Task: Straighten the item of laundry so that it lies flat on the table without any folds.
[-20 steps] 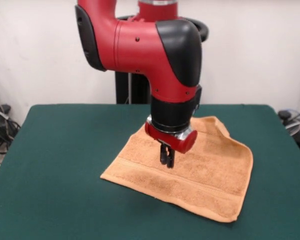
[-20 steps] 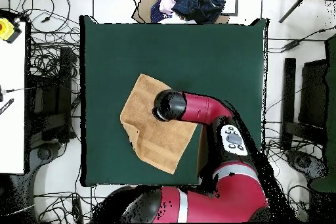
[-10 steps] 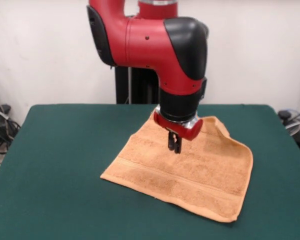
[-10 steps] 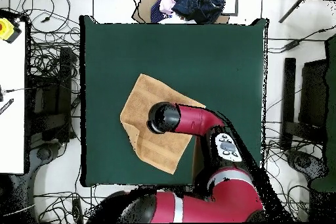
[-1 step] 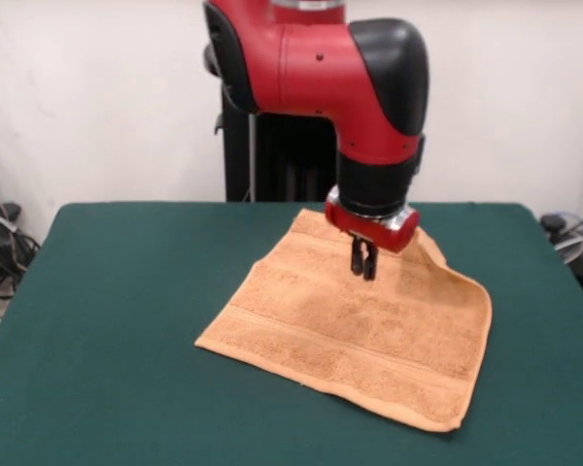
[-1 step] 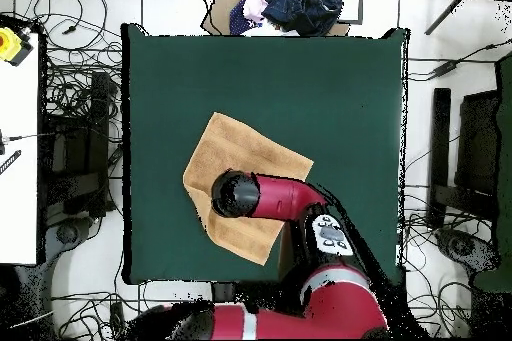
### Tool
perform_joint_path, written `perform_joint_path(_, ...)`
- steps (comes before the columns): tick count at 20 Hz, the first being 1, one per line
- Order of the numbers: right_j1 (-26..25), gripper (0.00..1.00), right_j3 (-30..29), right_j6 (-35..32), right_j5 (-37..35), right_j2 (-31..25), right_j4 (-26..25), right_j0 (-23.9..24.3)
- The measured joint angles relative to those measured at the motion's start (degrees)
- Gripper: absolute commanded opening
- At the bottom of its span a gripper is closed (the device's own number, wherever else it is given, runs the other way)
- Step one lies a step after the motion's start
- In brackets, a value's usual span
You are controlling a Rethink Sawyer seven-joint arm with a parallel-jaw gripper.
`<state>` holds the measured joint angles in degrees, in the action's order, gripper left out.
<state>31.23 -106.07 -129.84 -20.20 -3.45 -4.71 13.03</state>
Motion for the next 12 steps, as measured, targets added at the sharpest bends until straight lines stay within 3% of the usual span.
perform_joint_path(12, -0.5, 0.00, -3.5, 0.0, 7.5, 0.0, 3.4, -6.7)
